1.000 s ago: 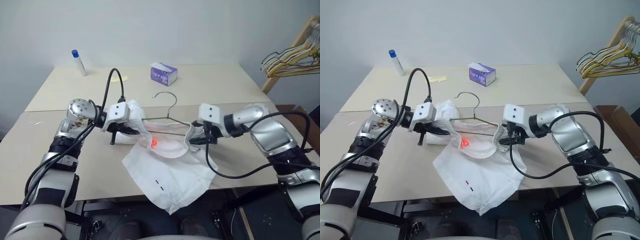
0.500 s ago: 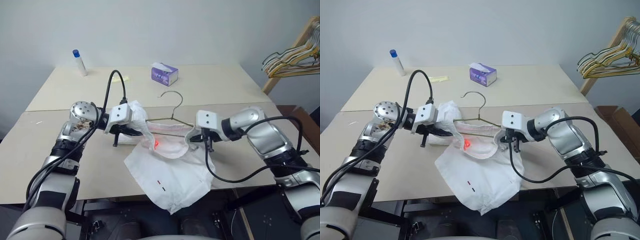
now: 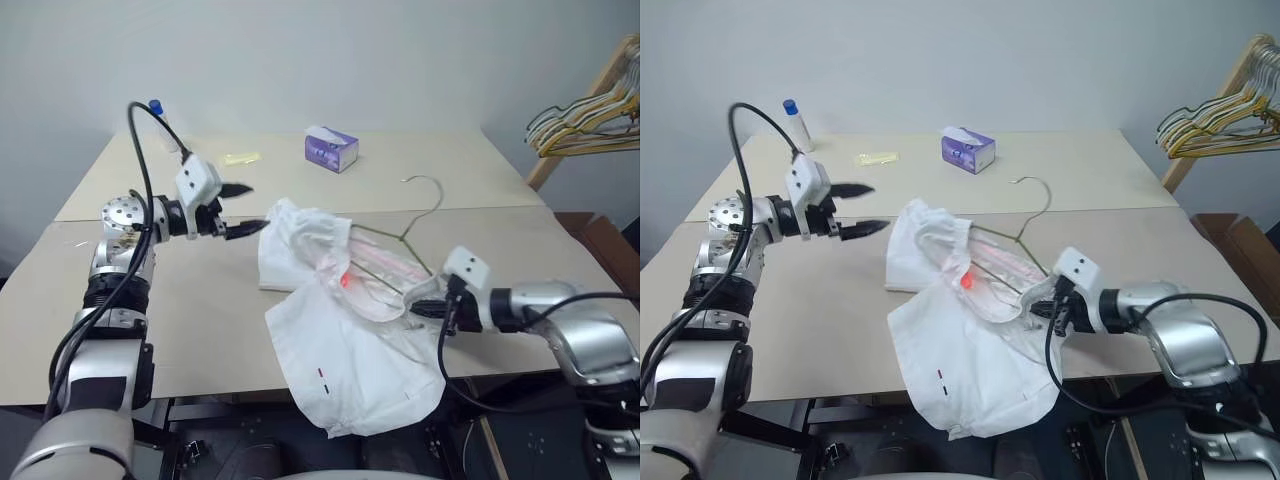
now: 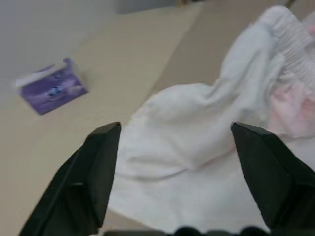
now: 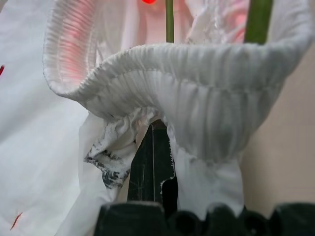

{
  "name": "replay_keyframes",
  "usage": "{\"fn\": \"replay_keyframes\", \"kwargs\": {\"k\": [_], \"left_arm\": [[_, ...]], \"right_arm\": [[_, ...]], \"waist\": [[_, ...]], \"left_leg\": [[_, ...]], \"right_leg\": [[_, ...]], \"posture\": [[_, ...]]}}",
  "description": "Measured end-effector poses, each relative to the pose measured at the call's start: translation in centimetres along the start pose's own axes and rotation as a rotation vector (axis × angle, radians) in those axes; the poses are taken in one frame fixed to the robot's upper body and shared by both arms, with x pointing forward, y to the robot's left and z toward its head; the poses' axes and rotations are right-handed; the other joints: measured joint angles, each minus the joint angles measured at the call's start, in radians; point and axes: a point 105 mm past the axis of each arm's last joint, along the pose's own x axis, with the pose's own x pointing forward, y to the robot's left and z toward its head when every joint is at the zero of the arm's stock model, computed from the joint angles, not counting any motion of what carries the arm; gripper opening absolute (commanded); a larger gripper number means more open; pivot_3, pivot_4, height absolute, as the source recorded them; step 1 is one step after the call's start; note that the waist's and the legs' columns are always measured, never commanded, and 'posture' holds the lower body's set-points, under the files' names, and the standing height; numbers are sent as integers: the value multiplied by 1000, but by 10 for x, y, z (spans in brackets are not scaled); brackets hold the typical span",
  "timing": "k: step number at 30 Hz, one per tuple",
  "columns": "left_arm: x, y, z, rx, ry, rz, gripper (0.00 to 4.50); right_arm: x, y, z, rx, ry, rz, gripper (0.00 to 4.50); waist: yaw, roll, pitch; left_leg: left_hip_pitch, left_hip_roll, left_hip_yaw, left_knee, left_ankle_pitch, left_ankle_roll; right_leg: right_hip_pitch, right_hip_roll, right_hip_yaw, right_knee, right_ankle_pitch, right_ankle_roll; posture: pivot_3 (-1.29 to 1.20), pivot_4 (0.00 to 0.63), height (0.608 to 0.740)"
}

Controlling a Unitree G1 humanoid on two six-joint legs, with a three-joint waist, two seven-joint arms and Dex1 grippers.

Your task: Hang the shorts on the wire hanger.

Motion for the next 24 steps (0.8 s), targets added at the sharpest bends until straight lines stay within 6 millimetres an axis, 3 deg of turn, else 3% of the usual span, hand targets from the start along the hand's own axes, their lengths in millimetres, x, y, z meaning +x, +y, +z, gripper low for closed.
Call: {"fn": "replay_keyframes", "kwargs": {"k": [4,11,17,24], "left_arm": [[4,-5,38,-53,-165,7,4477],[16,-43,104,-298,-424,-119,4477],[15,-67,129,-377,-453,-253,4477],[16,-72,137,-353,-476,-257,4477]], "right_arm": [[-21,-6,-9,186,-62,-135,0],[-70,-37,-15,422,-88,-479,0],[-110,-79,-5,595,-103,-801,0],[-158,-120,3,739,-152,-1094,0]], "waist": [[2,0,0],[-9,1,0],[-46,5,-3],[-64,10,-3]], "left_leg": [[-2,0,0,0,0,0],[3,0,0,0,0,0],[6,-1,1,-3,0,0],[5,-2,1,-5,0,0]], "right_leg": [[0,0,0,1,0,0],[1,0,3,1,0,0],[2,0,6,0,0,0],[1,0,7,-2,0,0]], "posture": [[-86,3,740],[-129,12,740],[-142,16,740],[-141,17,740]]}}
